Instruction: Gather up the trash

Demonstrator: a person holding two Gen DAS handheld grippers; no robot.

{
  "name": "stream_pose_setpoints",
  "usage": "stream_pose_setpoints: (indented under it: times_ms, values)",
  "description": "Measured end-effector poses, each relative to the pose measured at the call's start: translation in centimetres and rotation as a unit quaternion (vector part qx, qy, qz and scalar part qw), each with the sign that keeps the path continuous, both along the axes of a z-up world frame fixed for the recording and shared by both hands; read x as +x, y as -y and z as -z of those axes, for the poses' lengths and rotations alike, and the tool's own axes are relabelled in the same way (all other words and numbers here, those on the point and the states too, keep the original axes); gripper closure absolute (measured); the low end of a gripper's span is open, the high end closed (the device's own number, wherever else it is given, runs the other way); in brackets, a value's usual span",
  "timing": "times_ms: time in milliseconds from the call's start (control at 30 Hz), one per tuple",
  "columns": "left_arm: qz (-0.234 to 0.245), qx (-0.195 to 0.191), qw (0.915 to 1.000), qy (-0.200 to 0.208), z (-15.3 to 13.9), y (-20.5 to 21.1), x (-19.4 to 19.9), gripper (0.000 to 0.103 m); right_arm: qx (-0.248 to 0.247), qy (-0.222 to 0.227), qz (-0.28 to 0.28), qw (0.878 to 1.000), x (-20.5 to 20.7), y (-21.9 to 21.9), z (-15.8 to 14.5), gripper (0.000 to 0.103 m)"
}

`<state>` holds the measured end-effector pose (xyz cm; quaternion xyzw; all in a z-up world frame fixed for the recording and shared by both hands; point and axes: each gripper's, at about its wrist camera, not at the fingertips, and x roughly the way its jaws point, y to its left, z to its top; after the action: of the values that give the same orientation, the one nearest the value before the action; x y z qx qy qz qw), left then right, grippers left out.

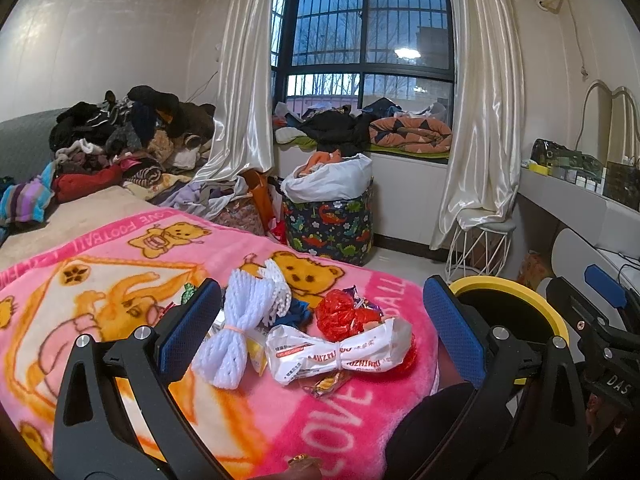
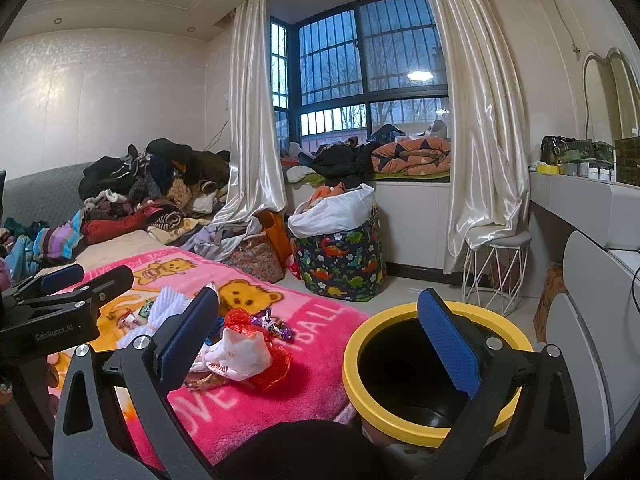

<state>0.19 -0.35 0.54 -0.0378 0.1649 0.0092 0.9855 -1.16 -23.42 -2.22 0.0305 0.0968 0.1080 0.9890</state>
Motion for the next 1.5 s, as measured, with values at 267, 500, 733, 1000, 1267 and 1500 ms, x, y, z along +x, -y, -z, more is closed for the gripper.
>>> stream_pose_setpoints:
  times_ms: [267,500,733,1000,1267,1500]
  values:
    - [-0.001,0.001,1.0000,0.001,-0.1,0.0,0.0,0.011,0.000,-0.001,0.000,1.000,0.0,0.1,0.0,0.006]
    - [-0.002,0.003,1.0000,0.002,-0.1,0.1,0.0,0.011,0.000,0.000,-0.001,1.000,0.0,0.0,0.0,0.006]
    - [-0.003,-0.004,1.0000,-0.001,-0.4,-0.5,0.2,0.011,0.004,-0.013,-0.017,1.000,0.2,-0.8,0.3,0.006]
    - [-0.047,-0.019,0.9987,0.001,-1.9,-4.7,0.6,0.011,-0.017,-0.027,-0.084,0.996,0.8,-4.0,0.4,0.006]
    - [-0.101,-0.021,0.9945,0.013,-1.8,-9.4,0.0,0.011,-0.039,-0.060,-0.149,0.986,2.4,-9.0,0.9,0.006]
    - [-0.096,-0.029,0.9950,0.001,-0.7,-12.3,0.5,0.011,-0.045,-0.105,-0.152,0.982,5.1,-12.0,2.0,0.006]
